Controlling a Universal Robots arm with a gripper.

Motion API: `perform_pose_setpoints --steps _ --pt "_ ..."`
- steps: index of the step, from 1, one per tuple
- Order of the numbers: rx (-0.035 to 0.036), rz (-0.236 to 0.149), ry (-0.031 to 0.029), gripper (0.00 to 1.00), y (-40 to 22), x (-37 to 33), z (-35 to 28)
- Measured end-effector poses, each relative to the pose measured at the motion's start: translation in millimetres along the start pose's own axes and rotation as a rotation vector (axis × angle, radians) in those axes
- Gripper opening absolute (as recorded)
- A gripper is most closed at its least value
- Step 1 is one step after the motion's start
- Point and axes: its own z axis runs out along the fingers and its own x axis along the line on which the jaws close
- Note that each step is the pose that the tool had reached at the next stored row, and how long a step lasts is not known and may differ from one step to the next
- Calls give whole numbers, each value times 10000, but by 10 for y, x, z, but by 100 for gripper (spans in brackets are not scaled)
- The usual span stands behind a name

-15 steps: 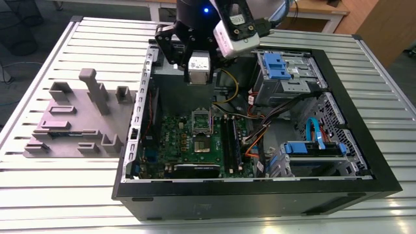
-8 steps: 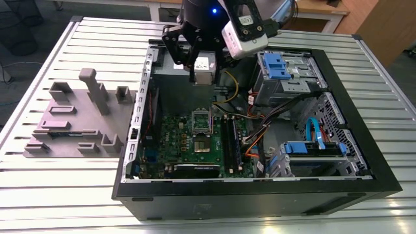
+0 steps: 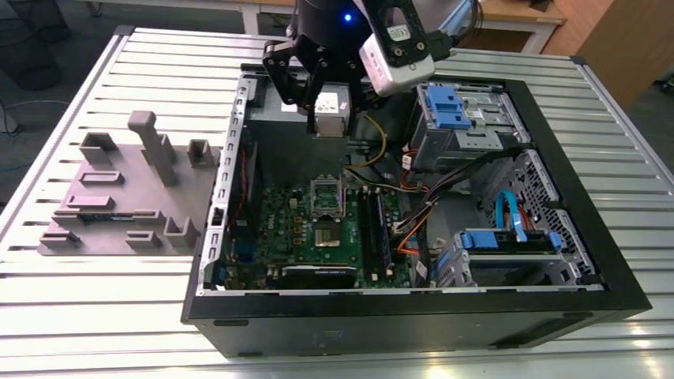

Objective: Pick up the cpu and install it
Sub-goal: 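Place the cpu into insertion slot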

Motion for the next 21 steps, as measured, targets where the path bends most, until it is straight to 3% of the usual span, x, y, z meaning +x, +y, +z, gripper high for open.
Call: perform_pose_setpoints --steps 15,21 --pt "-2 0 -1 47 1 -17 5" --pt "0 0 0 47 -7 -19 110"
